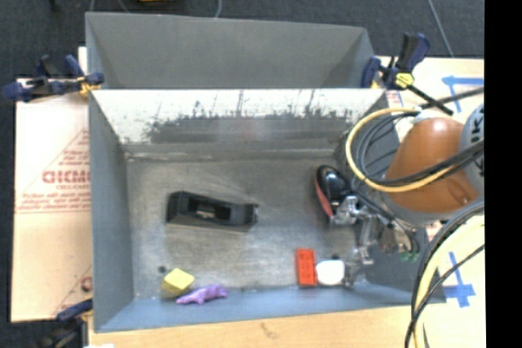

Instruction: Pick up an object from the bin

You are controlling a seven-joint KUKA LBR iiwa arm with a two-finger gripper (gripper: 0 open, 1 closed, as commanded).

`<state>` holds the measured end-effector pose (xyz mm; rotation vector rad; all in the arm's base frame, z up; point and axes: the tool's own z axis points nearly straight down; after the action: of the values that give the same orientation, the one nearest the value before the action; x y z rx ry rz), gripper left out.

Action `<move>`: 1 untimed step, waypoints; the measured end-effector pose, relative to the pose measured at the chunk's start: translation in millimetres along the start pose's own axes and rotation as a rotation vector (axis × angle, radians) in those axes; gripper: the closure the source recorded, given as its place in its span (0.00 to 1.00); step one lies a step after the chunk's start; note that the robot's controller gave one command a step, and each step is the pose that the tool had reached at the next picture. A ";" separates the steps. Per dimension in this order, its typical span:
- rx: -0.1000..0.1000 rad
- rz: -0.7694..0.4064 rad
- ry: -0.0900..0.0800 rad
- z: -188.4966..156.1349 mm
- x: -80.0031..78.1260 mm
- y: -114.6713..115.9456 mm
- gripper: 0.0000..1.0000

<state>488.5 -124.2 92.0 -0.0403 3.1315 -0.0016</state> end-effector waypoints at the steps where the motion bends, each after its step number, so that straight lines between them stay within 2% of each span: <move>1: 0.000 -0.004 0.004 10.8 3.1 -0.2 0.00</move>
Offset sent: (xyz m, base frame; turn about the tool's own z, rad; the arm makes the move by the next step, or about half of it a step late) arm -0.0147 0.0296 0.0080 -0.0926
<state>485.5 -124.5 81.1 -0.0469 3.1353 -0.0025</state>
